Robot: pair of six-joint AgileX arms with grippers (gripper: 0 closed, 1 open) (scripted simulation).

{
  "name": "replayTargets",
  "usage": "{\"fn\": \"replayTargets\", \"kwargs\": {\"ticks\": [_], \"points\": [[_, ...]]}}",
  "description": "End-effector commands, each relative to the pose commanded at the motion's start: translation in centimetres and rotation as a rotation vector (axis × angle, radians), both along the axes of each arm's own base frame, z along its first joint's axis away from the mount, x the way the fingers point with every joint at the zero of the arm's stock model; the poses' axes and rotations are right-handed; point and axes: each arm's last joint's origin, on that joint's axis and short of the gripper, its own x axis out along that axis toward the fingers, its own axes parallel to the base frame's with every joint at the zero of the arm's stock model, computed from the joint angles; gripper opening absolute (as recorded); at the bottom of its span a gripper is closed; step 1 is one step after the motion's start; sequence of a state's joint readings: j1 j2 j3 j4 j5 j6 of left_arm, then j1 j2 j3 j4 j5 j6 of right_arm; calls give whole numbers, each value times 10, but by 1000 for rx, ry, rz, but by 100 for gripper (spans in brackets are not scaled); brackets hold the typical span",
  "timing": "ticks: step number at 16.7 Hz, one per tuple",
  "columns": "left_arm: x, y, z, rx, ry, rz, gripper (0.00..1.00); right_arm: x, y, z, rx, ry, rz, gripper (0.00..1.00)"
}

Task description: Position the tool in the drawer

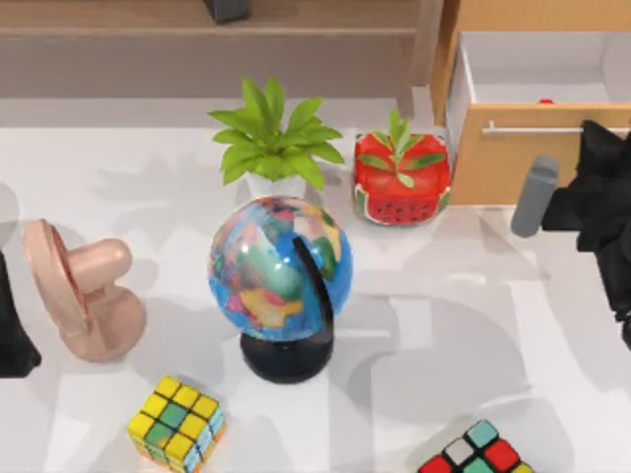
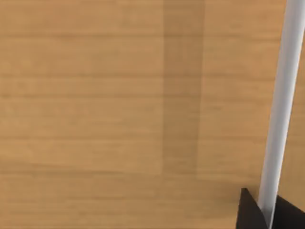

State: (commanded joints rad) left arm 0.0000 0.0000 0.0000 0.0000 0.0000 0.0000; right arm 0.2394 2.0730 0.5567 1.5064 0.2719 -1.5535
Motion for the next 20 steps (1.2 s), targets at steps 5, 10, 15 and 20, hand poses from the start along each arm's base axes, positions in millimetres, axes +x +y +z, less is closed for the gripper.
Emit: {"fn": "replayTargets", "kwargs": {"ticks": [5,10,15,20], "points": [[0,0,0,0,0,0,100,14,-1,1,3,-5,-8,0],[0,0,0,0,0,0,100,50,0,0,2,0,-4,0],[0,0,0,0,0,0,100,62,0,0,2,2,-1,0],[0,0,0,0,0,0,100,69,-1,1,6,-2,-7,0]]}}
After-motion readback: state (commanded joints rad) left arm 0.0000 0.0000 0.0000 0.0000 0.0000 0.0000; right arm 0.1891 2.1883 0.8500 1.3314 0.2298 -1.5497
